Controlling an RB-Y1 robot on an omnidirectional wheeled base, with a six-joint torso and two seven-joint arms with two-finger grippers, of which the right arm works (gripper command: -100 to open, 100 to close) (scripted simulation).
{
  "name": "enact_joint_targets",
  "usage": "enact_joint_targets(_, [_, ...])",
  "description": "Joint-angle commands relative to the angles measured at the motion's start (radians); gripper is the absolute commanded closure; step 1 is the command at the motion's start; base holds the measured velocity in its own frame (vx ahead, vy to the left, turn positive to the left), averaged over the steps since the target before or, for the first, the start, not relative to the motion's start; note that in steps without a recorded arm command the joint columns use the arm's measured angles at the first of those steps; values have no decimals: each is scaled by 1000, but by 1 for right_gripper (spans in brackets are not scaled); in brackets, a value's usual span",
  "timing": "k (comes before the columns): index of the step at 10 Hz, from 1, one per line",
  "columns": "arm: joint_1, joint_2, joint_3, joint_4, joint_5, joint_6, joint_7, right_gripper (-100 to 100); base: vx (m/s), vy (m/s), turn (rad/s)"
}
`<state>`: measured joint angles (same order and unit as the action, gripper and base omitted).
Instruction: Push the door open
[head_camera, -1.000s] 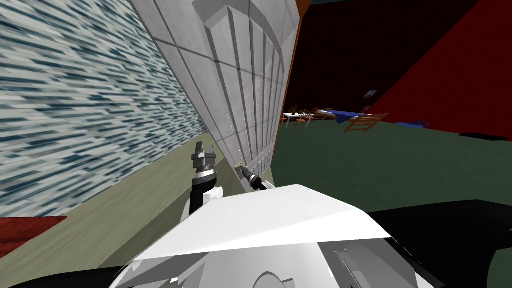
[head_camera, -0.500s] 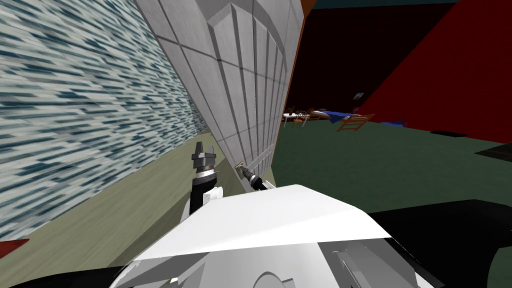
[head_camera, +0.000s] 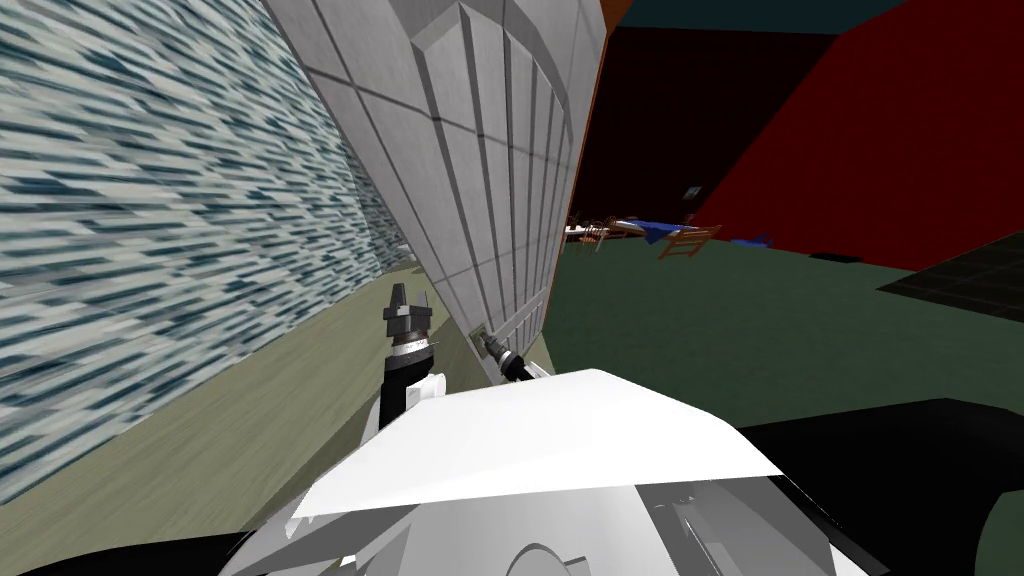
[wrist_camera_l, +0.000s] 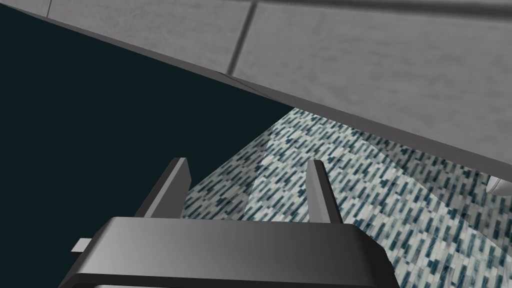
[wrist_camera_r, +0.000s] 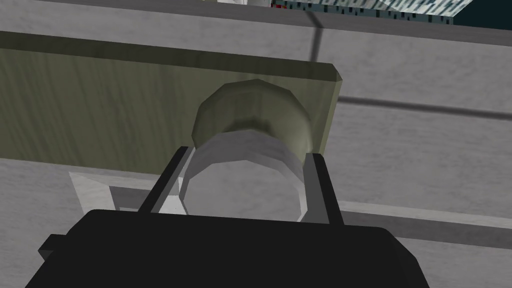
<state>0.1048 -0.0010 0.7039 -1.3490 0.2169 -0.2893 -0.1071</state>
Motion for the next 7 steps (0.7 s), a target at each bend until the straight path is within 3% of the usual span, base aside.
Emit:
enact_joint_targets(1, [17, 6, -9, -7, -5, 7, 5, 100, 66, 184, -218])
enact_joint_targets(3, [25, 29, -9, -14, -7, 8, 9, 100, 47, 176, -172])
enact_joint_targets(4, [23, 21, -7, -11, -5, 5, 8, 100, 14, 77, -43])
enact_joint_targets(5, [18, -5, -31, -11, -12, 5, 11, 100, 55, 131, -56])
enact_joint_targets(7, [15, -19, -51, -10, -17, 6, 13, 100, 84, 197, -107])
